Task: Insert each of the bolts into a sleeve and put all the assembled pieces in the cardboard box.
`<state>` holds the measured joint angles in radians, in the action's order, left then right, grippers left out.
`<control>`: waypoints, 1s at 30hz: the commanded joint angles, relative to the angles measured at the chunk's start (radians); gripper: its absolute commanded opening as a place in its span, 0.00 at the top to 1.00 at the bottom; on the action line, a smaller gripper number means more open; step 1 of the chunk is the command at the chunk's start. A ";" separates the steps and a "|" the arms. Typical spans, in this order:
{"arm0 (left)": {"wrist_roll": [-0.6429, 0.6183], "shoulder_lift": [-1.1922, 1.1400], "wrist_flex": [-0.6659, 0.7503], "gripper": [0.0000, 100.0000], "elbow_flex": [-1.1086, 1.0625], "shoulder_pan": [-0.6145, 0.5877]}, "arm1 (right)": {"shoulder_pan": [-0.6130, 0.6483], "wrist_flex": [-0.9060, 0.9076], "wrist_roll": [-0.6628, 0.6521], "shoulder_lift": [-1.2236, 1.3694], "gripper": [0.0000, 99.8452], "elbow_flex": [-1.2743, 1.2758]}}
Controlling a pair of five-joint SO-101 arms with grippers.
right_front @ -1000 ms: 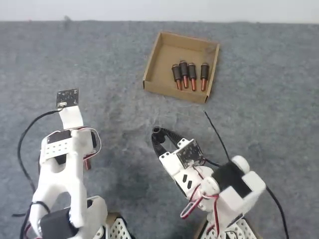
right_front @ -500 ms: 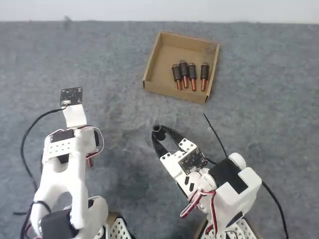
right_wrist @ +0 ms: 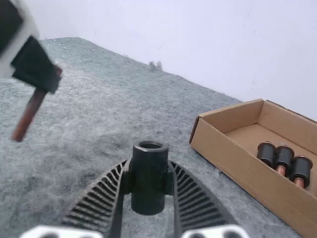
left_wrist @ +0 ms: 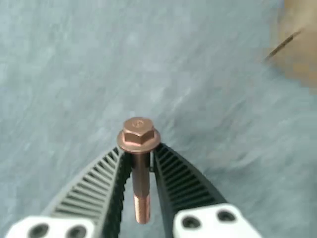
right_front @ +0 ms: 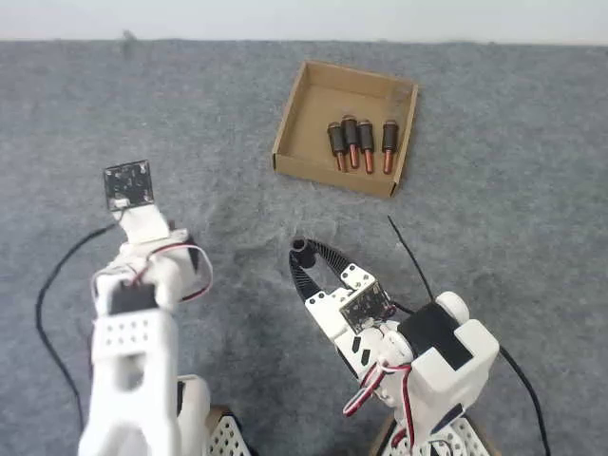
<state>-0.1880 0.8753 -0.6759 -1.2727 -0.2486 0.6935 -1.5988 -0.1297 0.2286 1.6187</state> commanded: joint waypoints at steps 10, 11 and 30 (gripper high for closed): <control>-0.361 0.836 0.457 0.99 -0.410 0.310 | 0.004 -0.024 -0.014 -0.005 0.99 0.023; -0.362 0.890 0.433 0.99 -0.412 0.327 | 0.004 -0.024 -0.014 -0.005 0.99 0.023; -0.359 0.624 0.391 0.99 -0.194 0.523 | 0.028 -0.022 -0.014 -0.005 0.99 0.023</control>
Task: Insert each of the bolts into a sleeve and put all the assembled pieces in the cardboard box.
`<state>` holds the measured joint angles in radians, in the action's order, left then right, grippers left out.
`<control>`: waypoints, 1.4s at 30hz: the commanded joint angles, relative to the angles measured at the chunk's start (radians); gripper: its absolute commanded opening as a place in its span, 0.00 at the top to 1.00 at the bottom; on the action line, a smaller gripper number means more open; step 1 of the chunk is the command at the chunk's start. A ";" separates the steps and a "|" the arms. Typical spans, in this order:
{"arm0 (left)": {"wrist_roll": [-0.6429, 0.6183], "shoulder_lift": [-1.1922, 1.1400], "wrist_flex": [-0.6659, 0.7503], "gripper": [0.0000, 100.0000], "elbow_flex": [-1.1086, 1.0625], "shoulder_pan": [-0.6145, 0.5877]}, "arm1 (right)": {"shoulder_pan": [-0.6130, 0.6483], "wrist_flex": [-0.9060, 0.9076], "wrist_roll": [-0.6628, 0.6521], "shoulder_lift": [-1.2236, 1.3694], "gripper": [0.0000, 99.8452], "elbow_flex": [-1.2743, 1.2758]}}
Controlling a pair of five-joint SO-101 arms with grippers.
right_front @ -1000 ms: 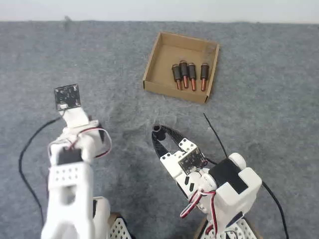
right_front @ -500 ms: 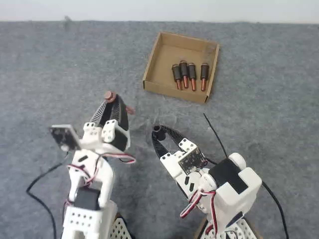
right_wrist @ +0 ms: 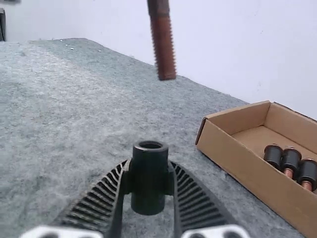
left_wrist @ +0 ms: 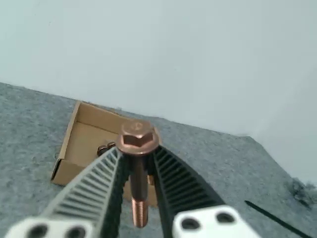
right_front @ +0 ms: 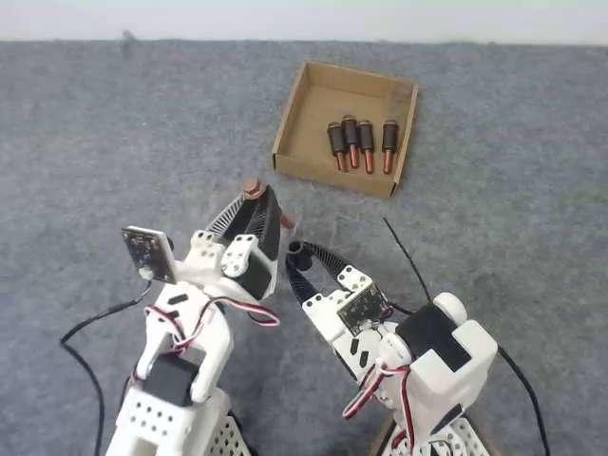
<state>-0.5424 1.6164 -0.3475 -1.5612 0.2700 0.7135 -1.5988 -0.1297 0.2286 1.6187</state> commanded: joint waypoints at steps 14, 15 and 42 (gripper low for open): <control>0.035 -0.535 0.295 0.99 0.127 0.005 | 0.012 -0.022 -0.014 -0.005 0.99 0.023; 0.035 -0.551 0.327 0.99 0.113 0.005 | 0.012 -0.022 -0.014 -0.005 0.99 0.023; 0.034 -0.701 0.505 0.99 0.067 -0.003 | 0.013 0.024 -0.014 -0.013 0.99 0.023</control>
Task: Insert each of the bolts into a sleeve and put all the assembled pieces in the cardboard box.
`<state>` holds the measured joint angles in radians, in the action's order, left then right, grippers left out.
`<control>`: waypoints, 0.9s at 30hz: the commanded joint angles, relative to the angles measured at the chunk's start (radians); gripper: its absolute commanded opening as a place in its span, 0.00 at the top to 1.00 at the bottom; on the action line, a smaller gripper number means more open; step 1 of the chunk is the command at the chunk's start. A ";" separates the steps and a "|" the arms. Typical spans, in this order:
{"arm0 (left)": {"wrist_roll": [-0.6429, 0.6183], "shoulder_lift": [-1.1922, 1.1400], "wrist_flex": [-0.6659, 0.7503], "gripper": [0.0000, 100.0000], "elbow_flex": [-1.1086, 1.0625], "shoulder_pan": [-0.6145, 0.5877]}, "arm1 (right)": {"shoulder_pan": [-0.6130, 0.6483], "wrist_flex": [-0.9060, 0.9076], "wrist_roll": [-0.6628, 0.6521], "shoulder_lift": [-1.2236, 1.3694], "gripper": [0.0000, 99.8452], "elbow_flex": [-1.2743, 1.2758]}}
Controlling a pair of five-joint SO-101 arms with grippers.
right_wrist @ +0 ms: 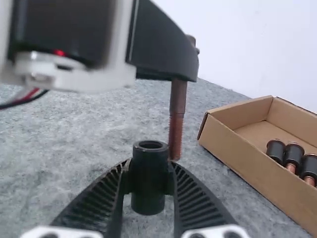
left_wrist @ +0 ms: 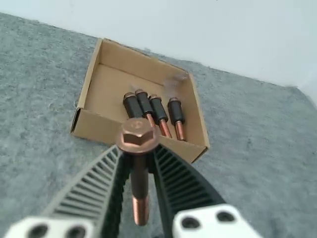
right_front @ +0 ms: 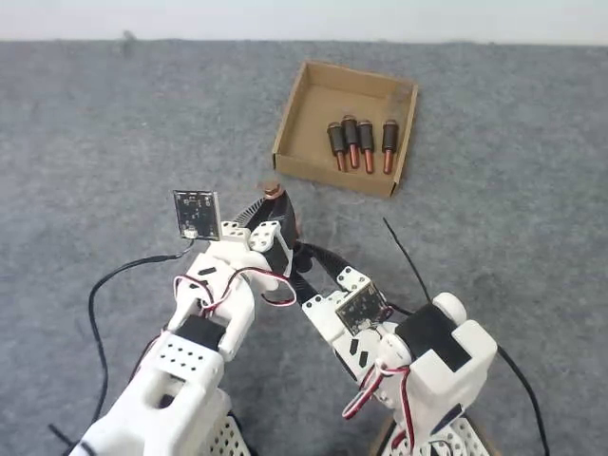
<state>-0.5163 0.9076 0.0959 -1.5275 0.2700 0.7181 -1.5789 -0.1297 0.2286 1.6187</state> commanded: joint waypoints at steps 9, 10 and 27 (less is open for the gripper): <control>0.008 0.008 0.054 0.99 0.031 -0.005 | 0.008 0.007 -0.014 -0.005 0.99 0.012; 0.008 0.008 0.037 0.99 0.035 -0.012 | 0.008 0.007 -0.014 -0.005 0.99 0.012; 0.005 0.377 -0.304 0.99 0.035 -0.035 | 0.008 0.068 -0.014 -0.005 0.99 -0.014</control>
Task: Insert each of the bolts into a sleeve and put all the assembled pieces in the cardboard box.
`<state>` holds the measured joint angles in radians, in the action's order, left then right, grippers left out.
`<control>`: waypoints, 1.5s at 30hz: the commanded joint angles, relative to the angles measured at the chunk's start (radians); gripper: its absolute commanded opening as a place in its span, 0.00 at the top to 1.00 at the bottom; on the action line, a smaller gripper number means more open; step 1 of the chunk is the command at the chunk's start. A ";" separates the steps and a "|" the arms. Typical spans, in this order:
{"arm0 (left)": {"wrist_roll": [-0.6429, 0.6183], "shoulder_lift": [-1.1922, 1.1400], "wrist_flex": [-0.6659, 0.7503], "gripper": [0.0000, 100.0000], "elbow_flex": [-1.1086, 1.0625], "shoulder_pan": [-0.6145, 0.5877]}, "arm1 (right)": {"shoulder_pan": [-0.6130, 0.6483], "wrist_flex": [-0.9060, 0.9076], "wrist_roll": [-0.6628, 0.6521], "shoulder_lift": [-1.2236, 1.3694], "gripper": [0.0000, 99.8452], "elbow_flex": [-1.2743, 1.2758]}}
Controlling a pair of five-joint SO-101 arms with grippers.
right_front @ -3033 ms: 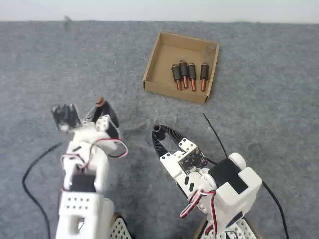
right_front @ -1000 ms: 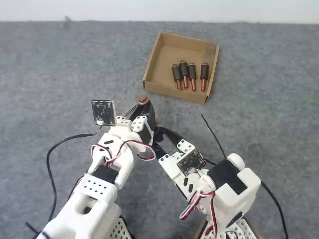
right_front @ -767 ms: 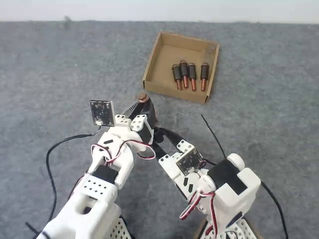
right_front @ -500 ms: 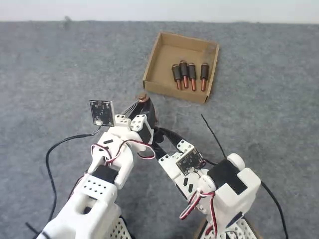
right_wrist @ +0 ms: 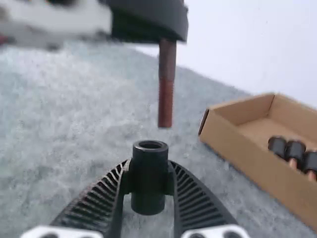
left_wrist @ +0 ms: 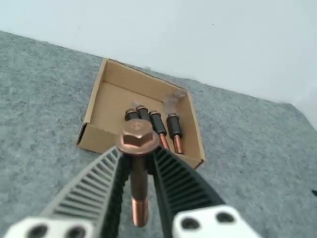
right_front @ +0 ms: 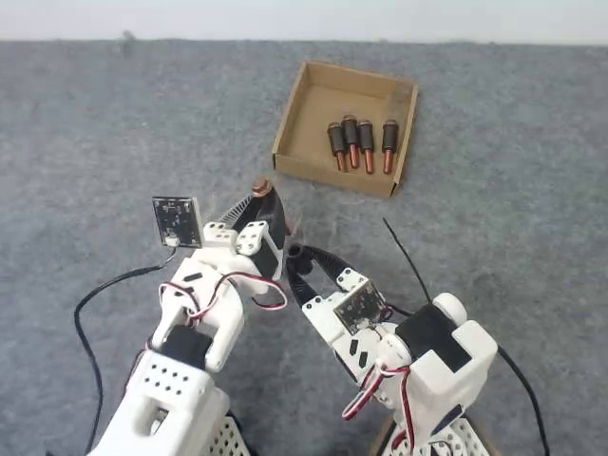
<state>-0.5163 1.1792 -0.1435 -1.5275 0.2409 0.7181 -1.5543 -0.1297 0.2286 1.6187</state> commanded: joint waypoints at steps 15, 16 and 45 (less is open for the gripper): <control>-0.028 0.117 -0.138 0.99 -0.012 0.057 | 0.008 0.051 -0.014 -0.013 0.99 -0.012; -0.028 0.117 -0.140 0.99 -0.012 0.057 | 0.008 0.051 -0.014 -0.013 0.99 -0.012; -0.051 0.124 -0.275 0.99 0.001 0.112 | 0.001 0.051 -0.092 -0.015 0.99 -0.015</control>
<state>-0.5516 1.3004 -0.3844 -1.5520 0.3207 0.7150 -1.4975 -0.1557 0.2317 1.6141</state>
